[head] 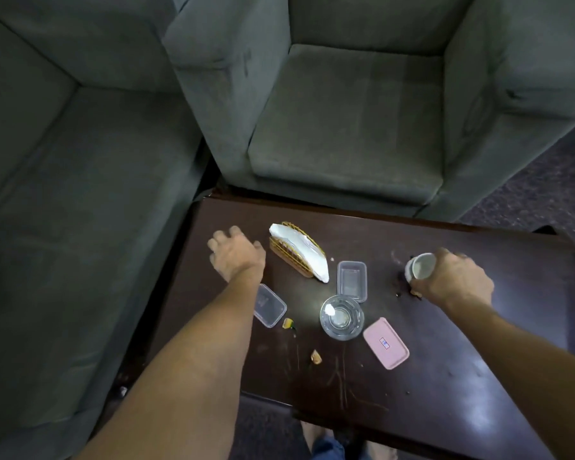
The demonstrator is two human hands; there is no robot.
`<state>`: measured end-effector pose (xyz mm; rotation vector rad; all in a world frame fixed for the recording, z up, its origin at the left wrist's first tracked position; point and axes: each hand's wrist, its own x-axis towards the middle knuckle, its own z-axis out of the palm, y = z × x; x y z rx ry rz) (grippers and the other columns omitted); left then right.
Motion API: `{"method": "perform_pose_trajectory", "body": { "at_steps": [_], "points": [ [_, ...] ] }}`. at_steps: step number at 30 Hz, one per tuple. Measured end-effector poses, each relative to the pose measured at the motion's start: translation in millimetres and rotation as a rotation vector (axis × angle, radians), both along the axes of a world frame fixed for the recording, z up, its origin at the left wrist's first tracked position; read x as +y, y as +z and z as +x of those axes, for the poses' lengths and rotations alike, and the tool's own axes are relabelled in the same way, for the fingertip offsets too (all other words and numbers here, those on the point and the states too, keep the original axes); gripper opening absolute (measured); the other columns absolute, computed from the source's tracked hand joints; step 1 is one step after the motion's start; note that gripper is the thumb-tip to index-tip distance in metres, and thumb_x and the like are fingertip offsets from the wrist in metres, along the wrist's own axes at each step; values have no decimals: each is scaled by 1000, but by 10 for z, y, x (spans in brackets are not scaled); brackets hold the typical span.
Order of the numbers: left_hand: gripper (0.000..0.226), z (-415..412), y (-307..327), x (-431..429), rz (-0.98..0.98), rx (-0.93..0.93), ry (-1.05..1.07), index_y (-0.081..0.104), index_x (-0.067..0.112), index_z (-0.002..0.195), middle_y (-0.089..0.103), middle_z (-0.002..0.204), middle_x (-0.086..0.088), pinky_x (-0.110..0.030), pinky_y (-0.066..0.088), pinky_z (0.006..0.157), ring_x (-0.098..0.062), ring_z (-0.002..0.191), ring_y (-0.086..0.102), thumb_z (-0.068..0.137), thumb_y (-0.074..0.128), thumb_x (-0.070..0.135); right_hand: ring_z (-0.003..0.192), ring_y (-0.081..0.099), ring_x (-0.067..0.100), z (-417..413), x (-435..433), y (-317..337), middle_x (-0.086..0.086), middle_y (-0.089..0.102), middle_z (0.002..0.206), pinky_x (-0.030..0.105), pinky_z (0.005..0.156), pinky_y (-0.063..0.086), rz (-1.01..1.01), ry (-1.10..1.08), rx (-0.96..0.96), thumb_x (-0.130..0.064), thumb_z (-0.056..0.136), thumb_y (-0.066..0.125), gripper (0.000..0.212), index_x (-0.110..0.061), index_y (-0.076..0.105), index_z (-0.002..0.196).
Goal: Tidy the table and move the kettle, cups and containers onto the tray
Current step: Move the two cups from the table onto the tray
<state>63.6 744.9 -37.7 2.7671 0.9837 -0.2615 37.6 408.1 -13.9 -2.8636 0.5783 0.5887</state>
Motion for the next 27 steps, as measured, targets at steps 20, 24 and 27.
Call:
{"method": "perform_pose_trajectory", "body": {
  "at_steps": [20,24,27],
  "points": [
    [56,250,-132,119,-90,-105,-40,60,6,119,63,121,-17,-42,51,88,-37,113,60,75,85,31,106,67,38,251,260,-32,11,67,115,39,79,53,-15,59,21,-49,72,81,56,-20,64,117],
    [52,568,296,-389,-69,-185,-289,61,11,118,63,120,-14,-41,50,86,-37,112,58,74,82,29,108,67,36,262,71,272,8,68,117,38,82,53,22,5,-16,-60,71,78,58,-24,65,114],
    [47,776,665,-959,-82,-282,-467,62,14,115,65,116,-13,-42,51,84,-38,107,60,75,80,31,110,67,34,263,-186,586,7,70,118,37,84,53,30,-17,-63,-62,70,75,59,-25,66,115]
  ]
}}
